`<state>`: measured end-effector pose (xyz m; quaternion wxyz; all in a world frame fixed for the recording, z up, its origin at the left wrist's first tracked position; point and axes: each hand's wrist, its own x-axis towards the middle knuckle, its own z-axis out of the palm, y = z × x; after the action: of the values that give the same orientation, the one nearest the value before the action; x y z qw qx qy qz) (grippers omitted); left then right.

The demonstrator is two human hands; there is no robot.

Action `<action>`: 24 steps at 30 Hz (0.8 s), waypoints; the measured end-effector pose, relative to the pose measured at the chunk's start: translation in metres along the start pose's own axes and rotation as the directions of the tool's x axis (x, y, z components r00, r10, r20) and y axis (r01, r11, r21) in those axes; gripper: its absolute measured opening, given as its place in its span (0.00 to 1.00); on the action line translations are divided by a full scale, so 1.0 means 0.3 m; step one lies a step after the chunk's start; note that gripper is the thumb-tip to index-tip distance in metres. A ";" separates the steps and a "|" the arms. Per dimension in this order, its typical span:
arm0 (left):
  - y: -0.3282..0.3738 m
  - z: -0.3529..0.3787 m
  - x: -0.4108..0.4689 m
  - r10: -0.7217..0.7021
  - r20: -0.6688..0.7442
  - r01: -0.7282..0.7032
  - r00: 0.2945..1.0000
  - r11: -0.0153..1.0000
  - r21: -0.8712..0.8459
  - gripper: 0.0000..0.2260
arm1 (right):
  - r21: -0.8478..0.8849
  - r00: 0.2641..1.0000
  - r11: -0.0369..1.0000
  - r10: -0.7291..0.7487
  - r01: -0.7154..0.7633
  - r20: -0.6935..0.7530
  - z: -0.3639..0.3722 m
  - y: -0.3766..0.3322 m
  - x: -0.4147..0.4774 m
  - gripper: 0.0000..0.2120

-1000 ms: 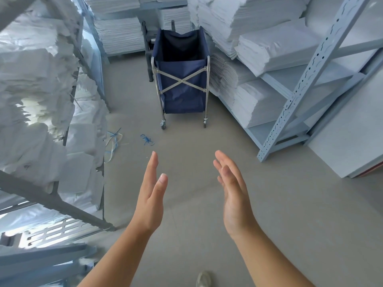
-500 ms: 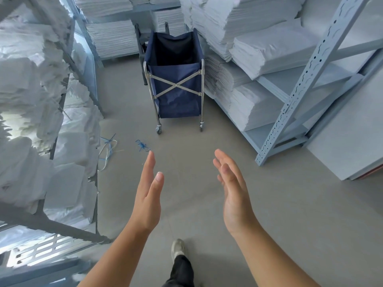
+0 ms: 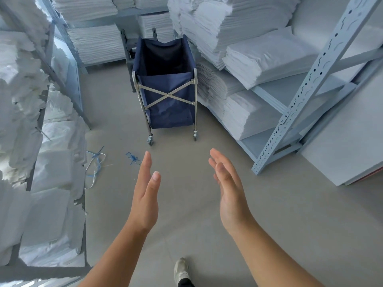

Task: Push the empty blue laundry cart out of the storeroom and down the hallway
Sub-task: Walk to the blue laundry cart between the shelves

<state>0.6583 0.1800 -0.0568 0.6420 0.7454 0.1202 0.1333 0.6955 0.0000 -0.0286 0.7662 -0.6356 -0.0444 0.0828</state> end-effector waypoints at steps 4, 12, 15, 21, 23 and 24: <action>0.000 -0.032 0.120 0.008 0.003 -0.008 1.000 1.000 -0.010 0.42 | -0.002 1.000 1.000 -0.007 0.007 -0.010 0.059 -0.011 0.118 0.33; -0.020 -0.116 0.313 0.001 0.012 -0.001 1.000 1.000 -0.023 0.41 | -0.012 1.000 1.000 -0.015 0.015 -0.013 0.179 -0.004 0.292 0.35; -0.029 -0.135 0.371 0.001 0.024 -0.001 1.000 1.000 -0.012 0.41 | -0.019 1.000 1.000 -0.016 0.016 -0.016 0.209 0.005 0.341 0.36; -0.031 -0.143 0.459 0.013 0.051 -0.012 0.999 1.000 -0.012 0.40 | -0.013 0.999 1.000 -0.019 0.018 -0.038 0.242 0.009 0.426 0.34; -0.035 -0.144 0.491 0.012 0.051 -0.012 0.999 1.000 -0.014 0.39 | -0.006 0.999 1.000 -0.020 0.020 -0.044 0.249 0.012 0.460 0.33; -0.038 -0.145 0.506 0.011 0.048 -0.011 0.999 1.000 -0.016 0.39 | -0.004 0.999 1.000 -0.024 0.024 -0.042 0.253 0.014 0.476 0.34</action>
<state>0.7848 0.2750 -0.0553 0.6498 0.7439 0.0997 0.1199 0.8224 0.1003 -0.0238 0.7667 -0.6382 -0.0359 0.0600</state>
